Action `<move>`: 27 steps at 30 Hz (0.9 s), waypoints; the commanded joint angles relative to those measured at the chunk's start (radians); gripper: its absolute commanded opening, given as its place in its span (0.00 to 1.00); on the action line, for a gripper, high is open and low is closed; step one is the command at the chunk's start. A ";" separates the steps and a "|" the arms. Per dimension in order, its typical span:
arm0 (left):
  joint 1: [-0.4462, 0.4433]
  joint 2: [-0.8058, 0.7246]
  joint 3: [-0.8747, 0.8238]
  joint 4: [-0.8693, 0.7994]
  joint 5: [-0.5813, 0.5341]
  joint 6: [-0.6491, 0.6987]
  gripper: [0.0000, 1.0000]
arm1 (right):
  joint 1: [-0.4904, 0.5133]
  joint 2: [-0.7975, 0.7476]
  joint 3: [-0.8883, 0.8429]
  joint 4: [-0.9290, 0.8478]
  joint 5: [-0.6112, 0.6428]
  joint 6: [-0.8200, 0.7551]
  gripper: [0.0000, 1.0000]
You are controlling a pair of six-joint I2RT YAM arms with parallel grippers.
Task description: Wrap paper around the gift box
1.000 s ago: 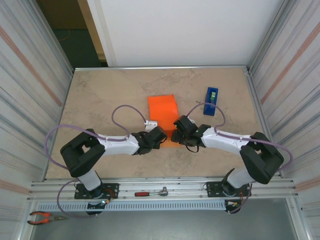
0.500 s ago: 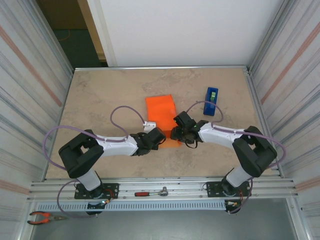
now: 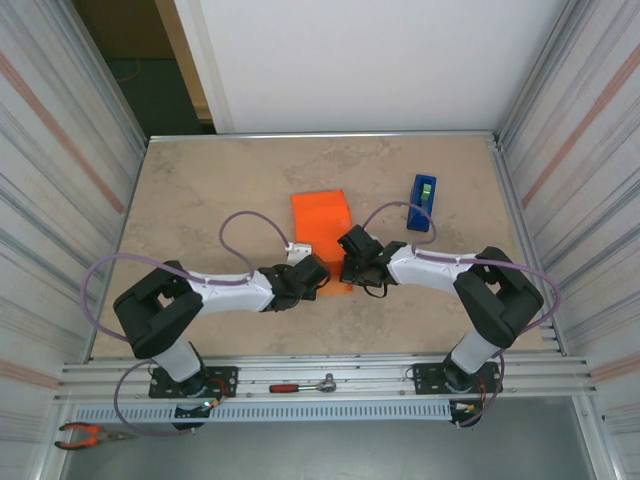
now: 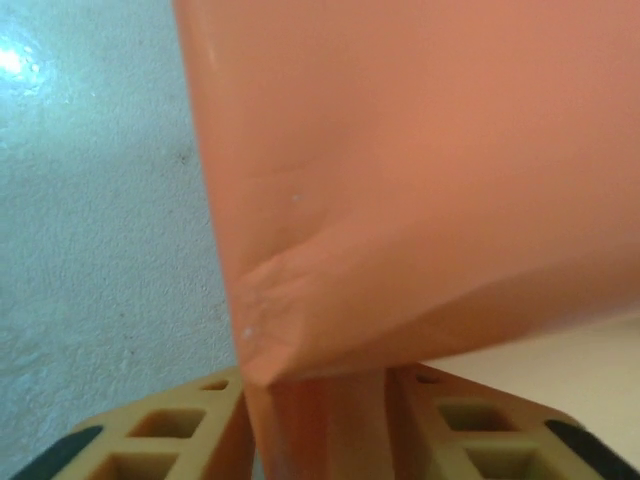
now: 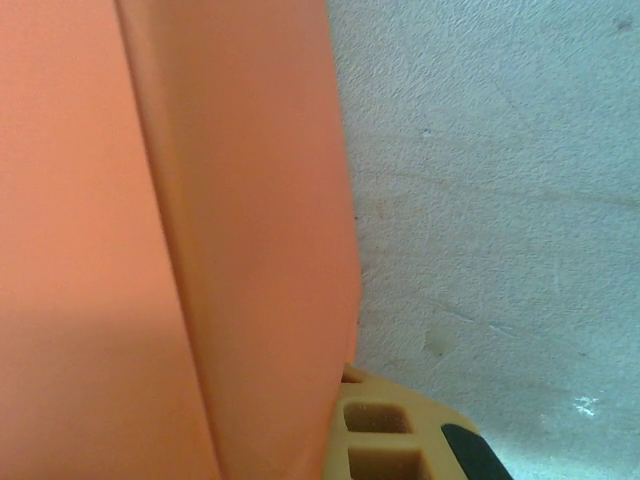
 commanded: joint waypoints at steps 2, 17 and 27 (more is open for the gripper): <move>0.000 -0.068 -0.006 -0.032 0.001 -0.005 0.47 | 0.010 -0.033 -0.028 -0.023 0.029 0.019 0.00; 0.010 0.065 0.044 0.027 -0.001 -0.052 0.00 | 0.017 -0.061 -0.091 0.017 0.017 0.042 0.00; -0.013 0.079 0.058 -0.039 -0.024 -0.097 0.10 | 0.017 -0.052 -0.081 0.018 0.009 0.033 0.00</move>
